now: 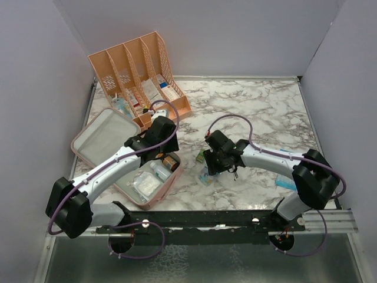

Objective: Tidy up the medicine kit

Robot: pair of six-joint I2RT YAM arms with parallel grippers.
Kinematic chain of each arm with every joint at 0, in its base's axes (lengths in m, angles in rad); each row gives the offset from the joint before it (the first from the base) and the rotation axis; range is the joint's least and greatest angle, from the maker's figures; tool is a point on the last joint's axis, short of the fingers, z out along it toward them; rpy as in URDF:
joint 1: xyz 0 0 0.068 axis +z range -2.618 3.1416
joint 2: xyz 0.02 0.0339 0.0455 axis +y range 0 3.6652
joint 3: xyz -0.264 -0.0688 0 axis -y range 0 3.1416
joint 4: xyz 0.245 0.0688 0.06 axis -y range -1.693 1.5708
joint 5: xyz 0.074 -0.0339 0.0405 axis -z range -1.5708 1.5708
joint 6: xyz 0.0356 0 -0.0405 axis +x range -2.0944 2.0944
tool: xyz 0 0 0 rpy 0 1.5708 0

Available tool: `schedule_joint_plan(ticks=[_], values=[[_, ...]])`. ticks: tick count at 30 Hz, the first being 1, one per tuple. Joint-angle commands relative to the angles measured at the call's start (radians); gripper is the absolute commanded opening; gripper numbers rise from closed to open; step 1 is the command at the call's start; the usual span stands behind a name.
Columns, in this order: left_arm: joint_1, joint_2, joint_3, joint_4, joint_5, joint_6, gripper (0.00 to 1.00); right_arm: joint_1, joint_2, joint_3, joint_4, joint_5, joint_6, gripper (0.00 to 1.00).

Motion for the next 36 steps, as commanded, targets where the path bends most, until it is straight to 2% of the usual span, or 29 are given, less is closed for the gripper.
schedule_joint_plan(ticks=[1,6,9,15,22,26,36], values=[[0.010,-0.040,-0.026,0.031,0.022,0.005,0.56,0.006,0.016,-0.015,0.072,-0.024,0.003,0.48],[0.012,-0.058,-0.050,0.048,0.063,-0.001,0.56,0.022,0.081,-0.005,0.068,0.002,0.008,0.48],[0.013,-0.073,-0.069,0.071,0.119,0.012,0.60,0.023,0.093,-0.009,0.076,0.025,0.014,0.46],[0.013,-0.109,-0.132,0.146,0.301,0.056,0.68,0.023,0.096,-0.016,0.079,0.089,0.045,0.30],[0.013,-0.113,-0.178,0.213,0.426,0.073,0.69,0.023,0.033,-0.034,0.110,0.149,0.075,0.15],[0.013,-0.098,-0.188,0.232,0.491,0.076,0.69,0.023,-0.027,-0.055,0.114,0.221,0.110,0.12],[0.012,-0.037,-0.216,0.322,0.652,0.079,0.68,0.023,-0.194,-0.112,0.110,0.386,0.238,0.11]])
